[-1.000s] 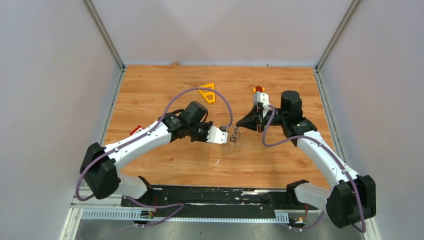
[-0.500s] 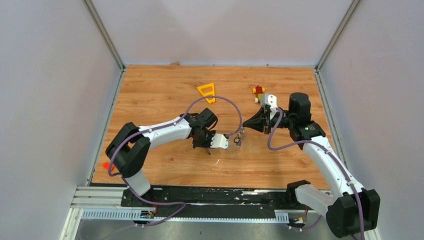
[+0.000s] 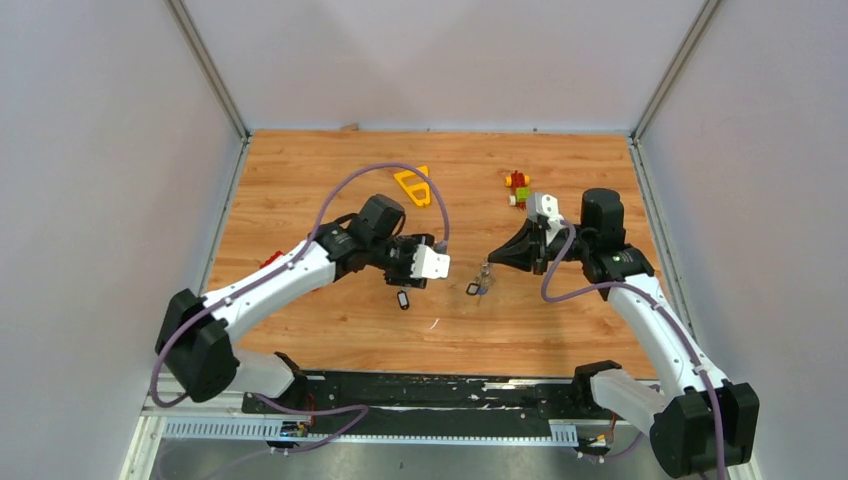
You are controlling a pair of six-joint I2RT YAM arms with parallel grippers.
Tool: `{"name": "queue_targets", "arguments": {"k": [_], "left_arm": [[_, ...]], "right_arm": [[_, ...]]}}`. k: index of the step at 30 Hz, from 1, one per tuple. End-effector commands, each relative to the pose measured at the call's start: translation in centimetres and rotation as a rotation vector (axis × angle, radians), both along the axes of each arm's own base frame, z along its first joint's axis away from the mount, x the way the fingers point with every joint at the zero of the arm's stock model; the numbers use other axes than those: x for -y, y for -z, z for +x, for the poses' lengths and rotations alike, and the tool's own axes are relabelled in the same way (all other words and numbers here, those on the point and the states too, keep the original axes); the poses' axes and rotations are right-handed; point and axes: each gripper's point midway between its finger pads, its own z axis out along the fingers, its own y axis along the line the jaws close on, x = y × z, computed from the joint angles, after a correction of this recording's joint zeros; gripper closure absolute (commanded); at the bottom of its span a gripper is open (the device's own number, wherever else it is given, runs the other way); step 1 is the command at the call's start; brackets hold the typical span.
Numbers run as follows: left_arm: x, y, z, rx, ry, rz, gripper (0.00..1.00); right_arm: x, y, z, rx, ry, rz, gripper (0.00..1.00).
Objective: Put the keys on the keyring
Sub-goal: Place the key at the center of the board, then adjust the keyring.
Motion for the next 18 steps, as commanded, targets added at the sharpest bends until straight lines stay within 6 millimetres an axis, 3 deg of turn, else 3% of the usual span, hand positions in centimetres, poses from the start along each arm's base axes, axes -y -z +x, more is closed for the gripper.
{"name": "queue_targets", "arguments": {"k": [1,4,8,18], "left_arm": [[3.8,-7.5,-1.5,0.043,0.122,-0.316,0.38],[5.2,-10.8,-2.2,0.001,0.138,-0.433,0.39],[6.6,-13.1,-2.8,-0.051,0.130,-0.495,0.41],[8.0,-12.9,-3.3,-0.007,0.109,-0.511,0.47]], "right_arm": [[-0.6,-1.4,-1.1,0.026,-0.082,0.043,1.00],[-0.8,-1.7,-0.7,0.016,-0.053,0.051,1.00],[-1.2,-1.7,-0.3,-0.018,-0.032,0.056,1.00],[-2.3,-1.2,0.5,-0.098,-0.036,0.055,1.00]]}}
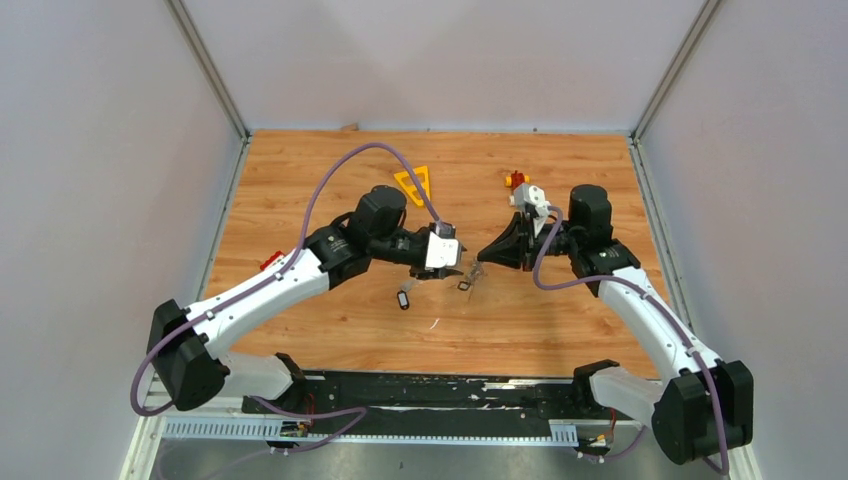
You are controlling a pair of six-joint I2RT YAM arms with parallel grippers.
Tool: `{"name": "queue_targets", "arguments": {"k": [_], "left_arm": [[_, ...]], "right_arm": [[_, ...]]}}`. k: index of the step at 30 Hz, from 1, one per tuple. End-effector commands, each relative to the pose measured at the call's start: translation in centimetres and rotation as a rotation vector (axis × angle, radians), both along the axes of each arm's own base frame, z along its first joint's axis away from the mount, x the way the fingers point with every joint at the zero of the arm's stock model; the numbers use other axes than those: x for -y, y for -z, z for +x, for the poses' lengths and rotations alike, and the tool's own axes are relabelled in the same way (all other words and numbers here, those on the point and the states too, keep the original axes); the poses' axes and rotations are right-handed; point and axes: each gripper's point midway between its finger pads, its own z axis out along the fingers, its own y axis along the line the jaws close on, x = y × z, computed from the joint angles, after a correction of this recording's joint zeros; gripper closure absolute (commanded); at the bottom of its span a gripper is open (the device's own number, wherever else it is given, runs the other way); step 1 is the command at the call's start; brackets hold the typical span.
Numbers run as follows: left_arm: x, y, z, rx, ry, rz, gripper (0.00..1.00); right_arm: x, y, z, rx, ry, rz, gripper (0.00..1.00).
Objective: Put the keys on the keyring
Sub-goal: Adjust the keyring.
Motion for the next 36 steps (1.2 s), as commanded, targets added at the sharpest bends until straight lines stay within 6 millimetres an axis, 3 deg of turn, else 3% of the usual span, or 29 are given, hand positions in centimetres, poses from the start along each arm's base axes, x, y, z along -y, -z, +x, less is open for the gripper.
{"name": "queue_targets", "arguments": {"k": [1,14,36], "left_arm": [[0.7,-1.2,0.2,0.015,-0.015,-0.050,0.48],[1.7,0.3,-0.2,0.040,0.013,-0.004,0.62],[2.6,0.3,0.7,0.060,-0.009,0.018,0.71]], "right_arm": [[-0.5,-1.3,0.4,0.028,-0.007,0.023,1.00],[-0.6,-1.1,0.5,0.022,-0.007,0.021,1.00],[-0.9,-0.7,0.4,0.017,-0.015,0.014,1.00]]}}
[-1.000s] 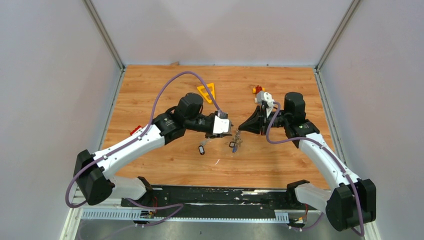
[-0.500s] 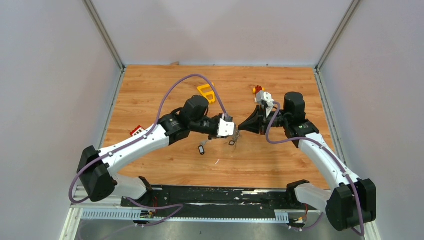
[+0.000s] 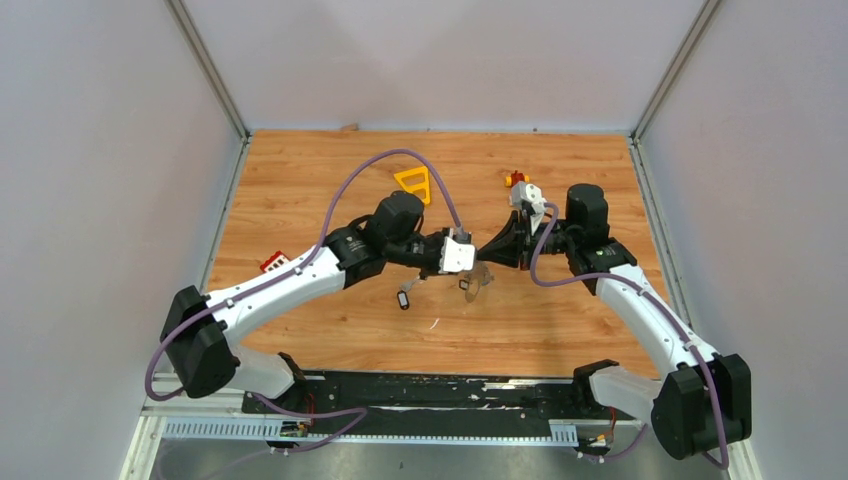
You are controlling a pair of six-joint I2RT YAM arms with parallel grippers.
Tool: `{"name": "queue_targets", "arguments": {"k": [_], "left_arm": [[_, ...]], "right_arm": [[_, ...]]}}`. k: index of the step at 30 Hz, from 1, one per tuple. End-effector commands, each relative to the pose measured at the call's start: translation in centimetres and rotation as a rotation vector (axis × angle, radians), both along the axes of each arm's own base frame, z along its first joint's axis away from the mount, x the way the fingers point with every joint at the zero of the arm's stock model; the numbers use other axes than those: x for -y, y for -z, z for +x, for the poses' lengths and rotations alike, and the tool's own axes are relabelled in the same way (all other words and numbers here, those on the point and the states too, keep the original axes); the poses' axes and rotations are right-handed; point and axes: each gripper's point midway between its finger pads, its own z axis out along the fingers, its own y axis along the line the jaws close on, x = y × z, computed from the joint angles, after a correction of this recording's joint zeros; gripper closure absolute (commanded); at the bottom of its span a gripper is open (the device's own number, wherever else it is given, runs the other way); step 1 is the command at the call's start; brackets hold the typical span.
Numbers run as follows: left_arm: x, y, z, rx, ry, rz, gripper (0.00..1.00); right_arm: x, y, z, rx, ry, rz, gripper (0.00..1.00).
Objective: Put the keys on the keyring
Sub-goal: Adjust the keyring.
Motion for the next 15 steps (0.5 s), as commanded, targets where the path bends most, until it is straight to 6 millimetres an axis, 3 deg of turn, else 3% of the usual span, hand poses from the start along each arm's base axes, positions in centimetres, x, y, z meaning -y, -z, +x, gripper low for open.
{"name": "queue_targets", "arguments": {"k": [1,6,12,15], "left_arm": [[1.0,-2.5,0.4,0.048,0.016,-0.050,0.72],[1.1,-2.7,0.3,0.036,0.017,-0.051,0.82],[0.4,-2.3,-0.2,0.042,0.030,-0.030,1.00],[-0.2,-2.3,-1.2,0.025,0.059,-0.015,1.00]], "right_arm": [[-0.3,-1.2,0.0,0.057,-0.022,0.019,1.00],[-0.4,-1.1,0.0,0.060,-0.021,0.017,1.00],[-0.1,-0.6,0.7,0.069,0.020,-0.012,1.00],[0.1,-0.4,1.3,0.085,0.061,-0.032,0.98]]}}
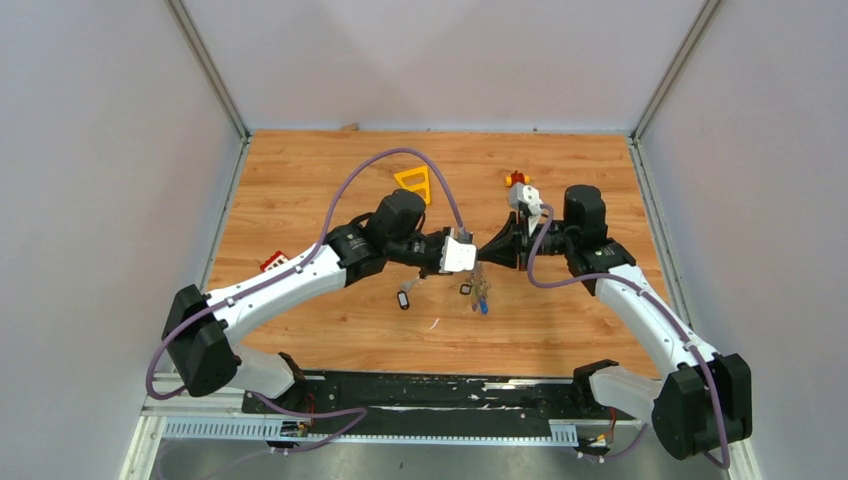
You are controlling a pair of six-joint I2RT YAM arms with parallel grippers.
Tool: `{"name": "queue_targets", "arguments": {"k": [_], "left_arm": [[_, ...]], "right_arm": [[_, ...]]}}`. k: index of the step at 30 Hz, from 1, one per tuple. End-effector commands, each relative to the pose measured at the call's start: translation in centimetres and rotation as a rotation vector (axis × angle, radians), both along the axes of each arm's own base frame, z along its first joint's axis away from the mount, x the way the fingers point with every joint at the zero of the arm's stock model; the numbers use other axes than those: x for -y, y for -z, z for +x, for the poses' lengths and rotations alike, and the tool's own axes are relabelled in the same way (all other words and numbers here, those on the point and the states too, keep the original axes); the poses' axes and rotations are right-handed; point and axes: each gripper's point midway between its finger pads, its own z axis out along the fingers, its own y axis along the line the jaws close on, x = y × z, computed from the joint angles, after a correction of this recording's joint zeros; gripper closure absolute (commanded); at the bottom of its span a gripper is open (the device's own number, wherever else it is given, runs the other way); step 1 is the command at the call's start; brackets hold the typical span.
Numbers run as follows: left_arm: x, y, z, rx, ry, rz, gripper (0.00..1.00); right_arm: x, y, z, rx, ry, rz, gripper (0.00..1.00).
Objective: Put the keys on the keyring
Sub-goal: Adjust the keyring.
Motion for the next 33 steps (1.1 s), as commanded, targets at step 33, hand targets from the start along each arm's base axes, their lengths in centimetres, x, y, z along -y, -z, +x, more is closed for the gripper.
{"name": "queue_targets", "arguments": {"k": [33], "left_arm": [[-1.8,-2.8,-0.8,-0.105,-0.111,0.048,1.00]], "right_arm": [[-2.7,-1.8,-1.7,0.171,-0.090,-0.036,0.72]]}}
